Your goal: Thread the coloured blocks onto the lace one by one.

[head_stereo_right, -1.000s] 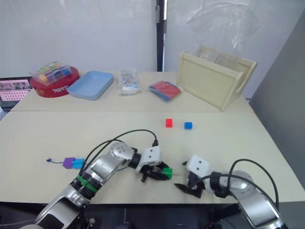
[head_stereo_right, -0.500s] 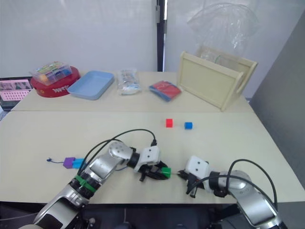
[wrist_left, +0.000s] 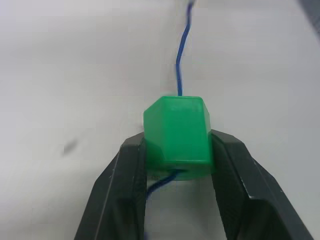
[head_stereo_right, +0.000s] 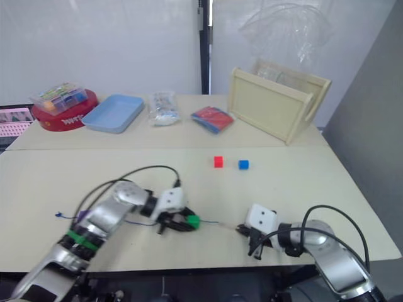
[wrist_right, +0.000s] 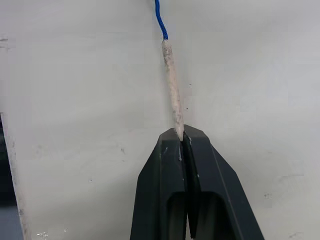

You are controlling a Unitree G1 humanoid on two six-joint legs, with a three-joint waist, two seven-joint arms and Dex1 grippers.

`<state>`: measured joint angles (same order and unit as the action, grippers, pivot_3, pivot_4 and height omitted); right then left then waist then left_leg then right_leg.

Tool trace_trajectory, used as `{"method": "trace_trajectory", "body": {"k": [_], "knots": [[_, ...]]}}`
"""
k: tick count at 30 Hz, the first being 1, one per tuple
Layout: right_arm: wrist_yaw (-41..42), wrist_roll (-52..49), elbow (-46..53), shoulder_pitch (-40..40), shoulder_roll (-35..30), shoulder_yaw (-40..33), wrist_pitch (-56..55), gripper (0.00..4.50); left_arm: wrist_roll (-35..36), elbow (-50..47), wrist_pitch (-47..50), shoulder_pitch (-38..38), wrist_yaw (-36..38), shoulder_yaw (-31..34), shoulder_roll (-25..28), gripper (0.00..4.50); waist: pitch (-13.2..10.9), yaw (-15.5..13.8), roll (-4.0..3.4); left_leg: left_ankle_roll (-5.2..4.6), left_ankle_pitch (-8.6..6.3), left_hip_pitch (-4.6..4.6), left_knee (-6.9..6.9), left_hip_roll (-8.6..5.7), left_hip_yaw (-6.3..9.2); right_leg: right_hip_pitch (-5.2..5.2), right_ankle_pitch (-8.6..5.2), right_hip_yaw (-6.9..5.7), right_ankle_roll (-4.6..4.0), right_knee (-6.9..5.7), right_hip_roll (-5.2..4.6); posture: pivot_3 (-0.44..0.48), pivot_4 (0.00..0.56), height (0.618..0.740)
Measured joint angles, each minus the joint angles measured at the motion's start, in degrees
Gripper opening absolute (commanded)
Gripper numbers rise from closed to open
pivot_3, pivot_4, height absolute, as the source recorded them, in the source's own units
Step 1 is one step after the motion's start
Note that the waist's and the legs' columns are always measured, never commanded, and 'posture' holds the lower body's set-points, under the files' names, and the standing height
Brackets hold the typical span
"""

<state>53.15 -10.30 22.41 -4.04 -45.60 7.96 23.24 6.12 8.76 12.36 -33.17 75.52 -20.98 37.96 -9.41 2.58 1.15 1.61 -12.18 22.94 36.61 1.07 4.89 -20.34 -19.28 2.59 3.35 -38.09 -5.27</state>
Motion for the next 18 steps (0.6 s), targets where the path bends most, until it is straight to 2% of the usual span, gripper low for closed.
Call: {"method": "trace_trajectory", "body": {"k": [4, 7, 12, 18], "knots": [[0.6, 0.0, -0.7, -0.5, 0.2, 0.1, -0.1, 0.00, 0.9, 2.6, -3.7, 1.9, 4.0, 3.0, 8.1, 1.29, 0.0, 0.1, 0.00, -0.01, 0.00, -0.07, -0.05, 0.02, -0.01, 0.00, -0.01, 0.01, -0.01, -0.02, 0.02, 0.000, 0.150, 0.740], [0.8, 0.0, -1.1, -0.6, 0.3, 0.2, -0.4, 0.00, 0.9, 4.2, -5.1, 2.6, 5.9, 4.3, 11.2, 1.29, 0.0, 0.0, -0.02, -0.01, 0.00, -0.07, -0.08, 0.02, -0.04, 0.00, -0.01, 0.01, -0.02, 0.00, 0.00, 0.000, 0.150, 0.740], [1.8, 0.0, -2.6, -1.8, 1.0, 0.4, -1.0, 0.00, 0.5, 8.5, -8.4, 5.9, 11.0, 6.6, 22.1, 1.29, 0.0, 1.4, -0.09, -0.02, -0.01, -0.49, -0.57, 0.13, -0.19, 0.03, -0.05, 0.12, -0.09, -0.05, 0.07, 0.000, 0.150, 0.740], [2.6, 0.0, -3.6, -3.6, 1.7, 0.7, -1.9, 0.00, 0.6, 8.1, -7.5, 6.7, 11.7, 8.1, 21.9, 1.29, 0.0, 1.1, -0.17, -0.02, -0.01, -0.49, -0.62, 0.11, -0.24, 0.04, -0.06, 0.13, -0.10, -0.03, 0.02, 0.000, 0.150, 0.740]]}}
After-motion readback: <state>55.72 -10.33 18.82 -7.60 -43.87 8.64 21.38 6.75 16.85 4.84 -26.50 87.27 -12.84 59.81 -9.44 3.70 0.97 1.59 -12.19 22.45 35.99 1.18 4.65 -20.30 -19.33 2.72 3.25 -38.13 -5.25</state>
